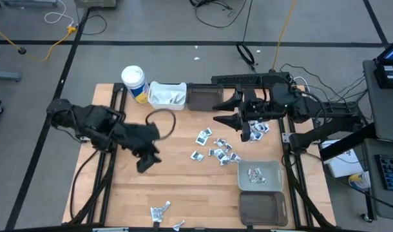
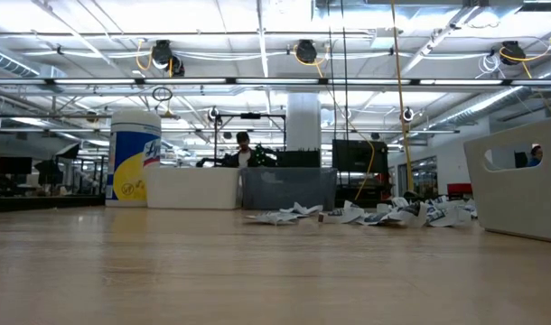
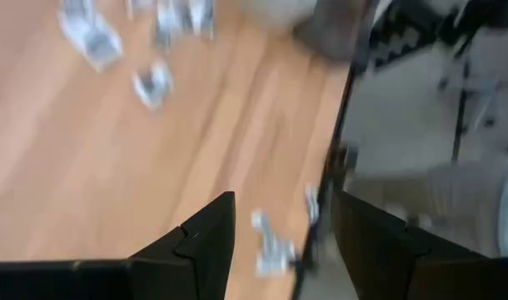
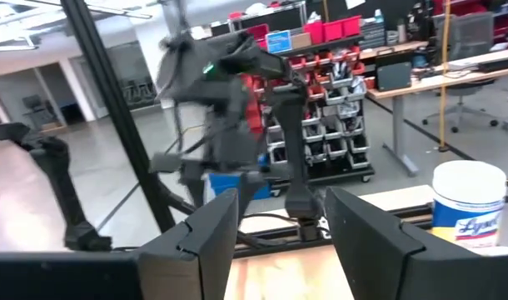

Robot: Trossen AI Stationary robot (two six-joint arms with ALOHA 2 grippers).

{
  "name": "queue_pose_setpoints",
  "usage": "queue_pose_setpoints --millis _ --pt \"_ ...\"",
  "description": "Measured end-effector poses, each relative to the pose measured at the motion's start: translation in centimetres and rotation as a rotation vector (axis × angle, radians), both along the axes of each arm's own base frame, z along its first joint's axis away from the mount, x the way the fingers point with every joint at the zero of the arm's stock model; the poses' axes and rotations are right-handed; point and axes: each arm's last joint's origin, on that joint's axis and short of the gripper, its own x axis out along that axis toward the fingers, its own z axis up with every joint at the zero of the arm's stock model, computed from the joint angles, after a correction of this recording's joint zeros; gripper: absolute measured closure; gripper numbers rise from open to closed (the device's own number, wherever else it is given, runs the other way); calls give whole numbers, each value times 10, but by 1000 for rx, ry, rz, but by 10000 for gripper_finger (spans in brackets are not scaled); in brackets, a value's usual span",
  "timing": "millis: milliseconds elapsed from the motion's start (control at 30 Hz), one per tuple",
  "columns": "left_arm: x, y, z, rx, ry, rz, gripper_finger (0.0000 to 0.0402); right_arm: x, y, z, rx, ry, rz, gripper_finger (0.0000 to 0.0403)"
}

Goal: Pick & Place First Aid Supplies
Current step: Put the orange ointment pack into the gray bin

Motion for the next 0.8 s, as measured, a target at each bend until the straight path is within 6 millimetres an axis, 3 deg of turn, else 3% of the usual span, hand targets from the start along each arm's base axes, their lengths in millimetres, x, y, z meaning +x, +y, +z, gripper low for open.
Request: queue_pose_setpoints --millis 233,367,500,800 --pt "-15 -17 -19 -99 330 -7 202 0 -5 1 -1 -8 39 222" --pt "-20 -23 -23 -96 406 -12 202 0 -6 2 -1 -15 63 222" --pt "-9 -36 -34 -63 440 -31 202 0 -6 1 -1 -14 64 222" --pt "29 -86 -90 46 592 -100 202 0 -6 1 6 -9 68 222"
